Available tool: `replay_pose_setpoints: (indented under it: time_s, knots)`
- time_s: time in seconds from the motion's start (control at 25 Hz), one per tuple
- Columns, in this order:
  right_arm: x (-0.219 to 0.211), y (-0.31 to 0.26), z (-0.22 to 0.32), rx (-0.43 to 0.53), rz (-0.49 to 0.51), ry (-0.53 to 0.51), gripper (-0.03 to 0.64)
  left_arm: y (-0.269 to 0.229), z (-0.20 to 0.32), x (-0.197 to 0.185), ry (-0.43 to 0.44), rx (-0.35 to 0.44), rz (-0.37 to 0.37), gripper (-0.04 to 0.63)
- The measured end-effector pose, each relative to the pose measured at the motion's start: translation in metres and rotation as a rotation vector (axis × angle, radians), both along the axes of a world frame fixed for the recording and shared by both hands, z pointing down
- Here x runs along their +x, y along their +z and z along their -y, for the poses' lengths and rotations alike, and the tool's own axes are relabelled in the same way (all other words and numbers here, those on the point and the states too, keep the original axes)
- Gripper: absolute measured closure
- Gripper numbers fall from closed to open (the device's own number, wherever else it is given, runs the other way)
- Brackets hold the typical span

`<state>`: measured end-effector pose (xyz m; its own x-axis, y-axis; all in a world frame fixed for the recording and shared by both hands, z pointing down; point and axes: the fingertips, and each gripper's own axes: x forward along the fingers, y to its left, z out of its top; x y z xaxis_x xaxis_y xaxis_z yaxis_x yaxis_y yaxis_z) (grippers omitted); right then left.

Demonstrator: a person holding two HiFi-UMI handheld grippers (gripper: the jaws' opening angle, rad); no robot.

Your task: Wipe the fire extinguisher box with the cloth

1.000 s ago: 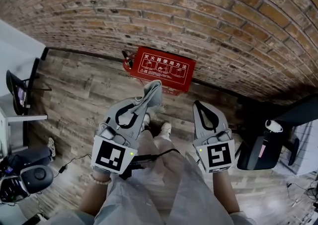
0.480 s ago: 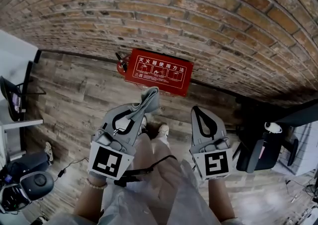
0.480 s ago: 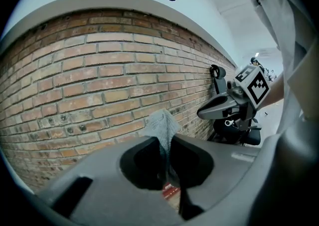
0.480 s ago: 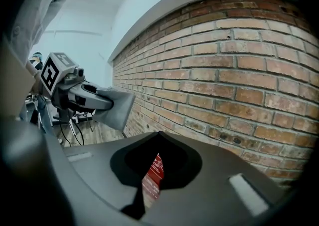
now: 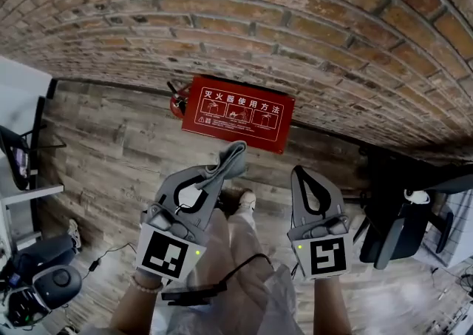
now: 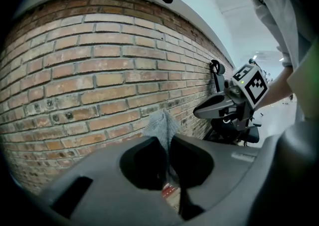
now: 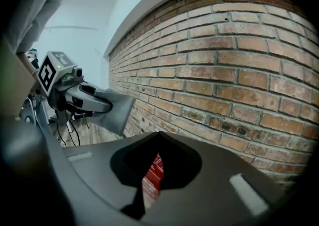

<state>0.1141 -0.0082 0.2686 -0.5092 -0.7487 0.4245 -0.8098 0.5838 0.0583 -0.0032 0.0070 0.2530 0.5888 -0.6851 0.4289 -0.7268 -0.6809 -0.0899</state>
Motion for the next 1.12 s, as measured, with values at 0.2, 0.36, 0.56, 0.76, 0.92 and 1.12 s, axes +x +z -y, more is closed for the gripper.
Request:
replay_pose_setpoints:
  time_s: [0.2, 0.36, 0.56, 0.76, 0.92, 1.12]
  knots:
    - [0.003, 0.019, 0.016, 0.0, -0.015, 0.012, 0.607, 0.027, 0.016, 0.01, 0.024, -0.029, -0.013, 0.581]
    - [0.01, 0.035, 0.027, -0.003, -0.006, 0.036, 0.607, 0.046, 0.031, 0.025, 0.047, -0.046, -0.025, 0.581]
    - [0.022, 0.058, 0.036, -0.017, -0.001, 0.068, 0.607, 0.065, 0.053, 0.045, 0.082, -0.038, -0.031, 0.581]
    - [0.036, 0.078, 0.042, -0.032, -0.005, 0.091, 0.607, 0.087, 0.071, 0.065, 0.109, -0.047, -0.044, 0.581]
    - [0.047, 0.089, 0.05, -0.036, -0.015, 0.109, 0.607, 0.107, 0.083, 0.075, 0.101, -0.079, -0.071, 0.581]
    - [0.058, 0.102, 0.06, -0.045, -0.018, 0.13, 0.607, 0.129, 0.099, 0.089, 0.132, -0.099, -0.048, 0.581]
